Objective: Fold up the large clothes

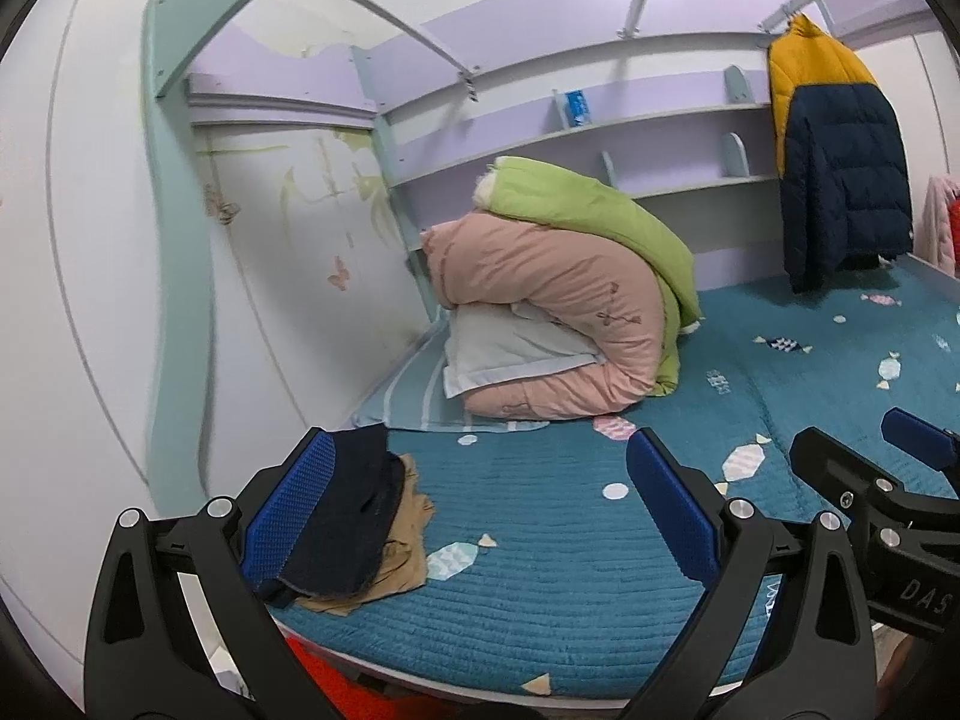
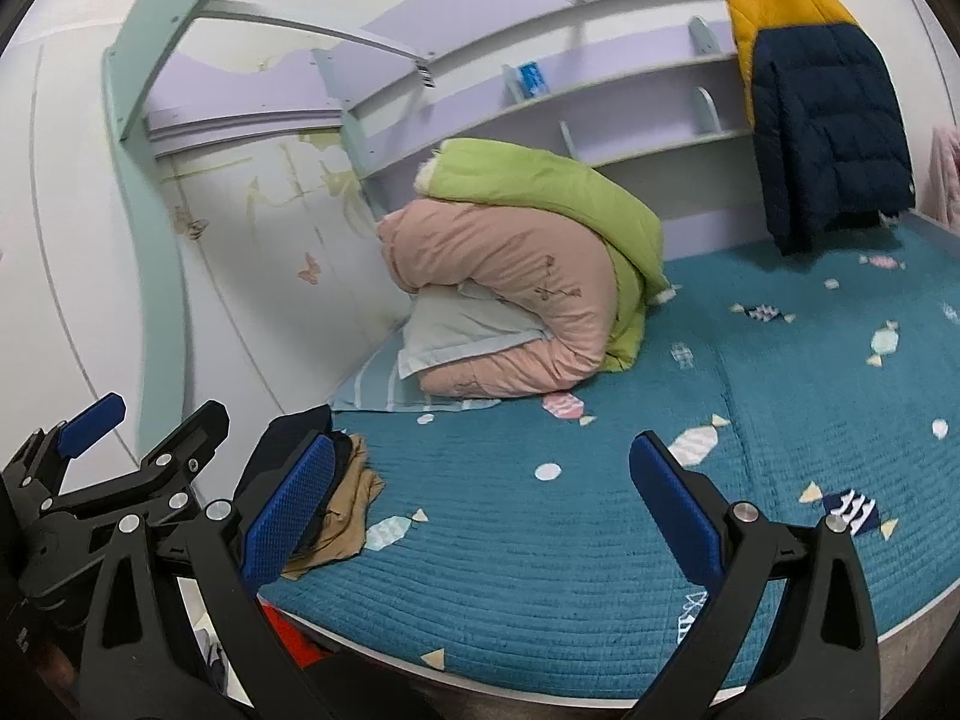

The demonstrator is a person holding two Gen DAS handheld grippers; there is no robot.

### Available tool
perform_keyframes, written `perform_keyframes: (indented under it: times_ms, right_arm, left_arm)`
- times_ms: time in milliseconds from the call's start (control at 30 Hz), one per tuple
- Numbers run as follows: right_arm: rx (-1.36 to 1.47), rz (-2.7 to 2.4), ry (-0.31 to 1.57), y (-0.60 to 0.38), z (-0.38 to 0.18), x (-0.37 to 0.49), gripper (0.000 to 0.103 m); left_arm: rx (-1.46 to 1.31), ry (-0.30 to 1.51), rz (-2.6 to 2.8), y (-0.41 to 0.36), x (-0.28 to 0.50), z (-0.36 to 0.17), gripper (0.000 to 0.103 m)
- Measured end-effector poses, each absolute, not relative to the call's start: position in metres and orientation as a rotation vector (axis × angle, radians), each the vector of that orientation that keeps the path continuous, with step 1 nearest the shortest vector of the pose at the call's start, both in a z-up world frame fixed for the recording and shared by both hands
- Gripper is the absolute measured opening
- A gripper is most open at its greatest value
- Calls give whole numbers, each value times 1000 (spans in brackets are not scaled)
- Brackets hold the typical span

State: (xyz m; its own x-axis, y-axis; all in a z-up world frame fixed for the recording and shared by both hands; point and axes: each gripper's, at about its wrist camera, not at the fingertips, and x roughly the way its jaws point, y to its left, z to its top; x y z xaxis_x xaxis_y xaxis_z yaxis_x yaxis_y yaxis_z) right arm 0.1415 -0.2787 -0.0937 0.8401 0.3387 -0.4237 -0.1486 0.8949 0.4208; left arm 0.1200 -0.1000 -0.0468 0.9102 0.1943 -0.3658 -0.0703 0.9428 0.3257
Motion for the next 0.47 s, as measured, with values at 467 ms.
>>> perform_keyframes:
  times_ms: [467]
  right_arm:
    - [426,-146,559,-398,-150,180,95]
  left_arm:
    - [495,519,-135,-216,214,-129,98]
